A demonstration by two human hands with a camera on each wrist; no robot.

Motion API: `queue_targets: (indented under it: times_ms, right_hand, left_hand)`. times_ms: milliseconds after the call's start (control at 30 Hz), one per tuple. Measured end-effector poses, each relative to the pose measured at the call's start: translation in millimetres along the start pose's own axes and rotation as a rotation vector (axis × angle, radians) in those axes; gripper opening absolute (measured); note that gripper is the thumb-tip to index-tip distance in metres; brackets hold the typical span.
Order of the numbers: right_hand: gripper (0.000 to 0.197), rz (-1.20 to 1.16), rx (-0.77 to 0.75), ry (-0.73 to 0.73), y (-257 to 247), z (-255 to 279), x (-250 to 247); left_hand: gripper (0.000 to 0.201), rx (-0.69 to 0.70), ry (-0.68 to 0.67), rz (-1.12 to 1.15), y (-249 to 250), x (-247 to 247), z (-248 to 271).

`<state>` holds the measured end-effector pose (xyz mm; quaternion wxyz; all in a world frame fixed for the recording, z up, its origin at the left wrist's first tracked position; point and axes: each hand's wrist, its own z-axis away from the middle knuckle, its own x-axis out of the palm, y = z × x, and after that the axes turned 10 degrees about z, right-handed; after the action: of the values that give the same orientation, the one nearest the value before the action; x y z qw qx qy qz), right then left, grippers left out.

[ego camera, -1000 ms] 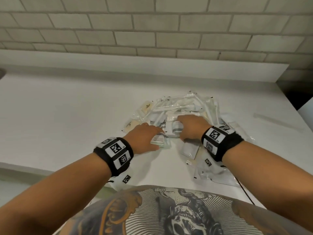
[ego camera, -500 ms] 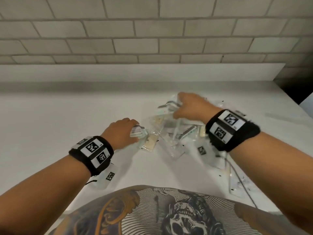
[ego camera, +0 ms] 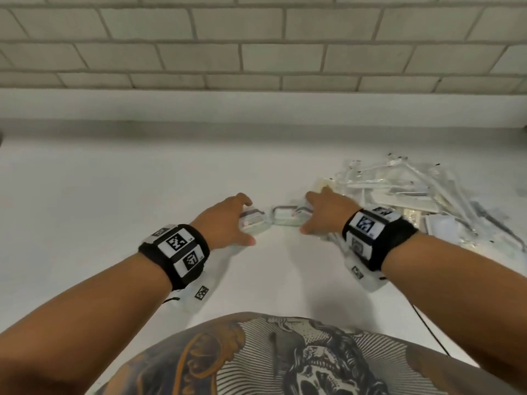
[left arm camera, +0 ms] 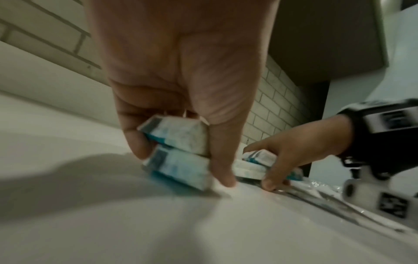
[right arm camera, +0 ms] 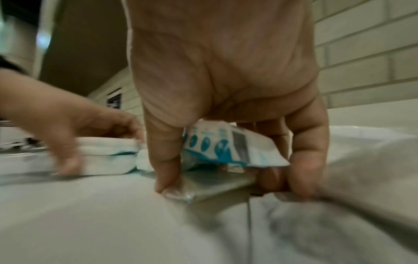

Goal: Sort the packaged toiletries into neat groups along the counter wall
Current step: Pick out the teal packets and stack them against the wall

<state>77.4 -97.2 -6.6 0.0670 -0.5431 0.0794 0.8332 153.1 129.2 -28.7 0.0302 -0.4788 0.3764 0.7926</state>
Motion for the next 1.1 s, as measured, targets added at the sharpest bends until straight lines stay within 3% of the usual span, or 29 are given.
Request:
queue_targets:
  times_ms: [100, 200, 300, 367, 433, 533, 633, 733, 767, 833, 933, 1033, 1100]
  right_hand:
    - [0.076, 0.092, 0.106, -0.03, 17, -6, -10]
    - [0.082, 0.137, 0.131, 0.151, 19, -5, -15]
    - [0.037, -0.084, -0.12, 0.318, -1, 0, -22]
    - [0.019, -0.155, -0.303, 0.195, -22, 7, -21]
    - [0.025, -0.077, -0.446, 0.092, -41, 11, -13]
    - [0.043, 0.068, -0.547, 0.104, -58, 10, 5]
    - [0.04, 0.109, -0.546, 0.105, -59, 11, 14]
    - [0.02, -0.042, -0.471, -0.082, -52, 6, 2]
    - [0.022, -0.057, -0.411, -0.121, -48, 1, -3]
    - [0.04, 0.0, -0.303, -0.083, -41, -7, -8]
    - [0.039, 0.004, -0.232, 0.013, -33, -11, -8]
    - [0.027, -0.116, -0.213, 0.002, -32, -6, -5]
    - [0.041, -0.128, -0.246, 0.006, -39, 0, 2]
  left_hand:
    - [0.058, -0.002, -0.085, 0.099, 5, -3, 1]
    - [0.037, -0.026, -0.061, 0.026, 3, -9, -8]
    - [0.037, -0.112, 0.012, 0.068, -9, -18, -20]
    - [0.037, -0.138, 0.022, 0.077, -16, -22, -23]
    - [0.038, -0.134, -0.008, 0.106, -20, -24, -22]
    - [0.033, -0.123, -0.114, 0.273, -19, -24, -17]
    - [0.032, -0.057, -0.191, 0.256, -16, -24, -13]
    - [0.023, -0.03, -0.081, 0.206, -15, -23, -19]
    - [0.021, -0.028, -0.022, 0.185, -15, -24, -21]
    - [0.024, -0.028, 0.057, 0.143, -16, -25, -25]
    - [0.028, -0.064, 0.097, 0.099, -15, -27, -25]
    - [0.034, -0.103, 0.077, 0.124, -19, -27, -22]
    - [0.052, -0.099, 0.014, 0.094, -20, -23, -19]
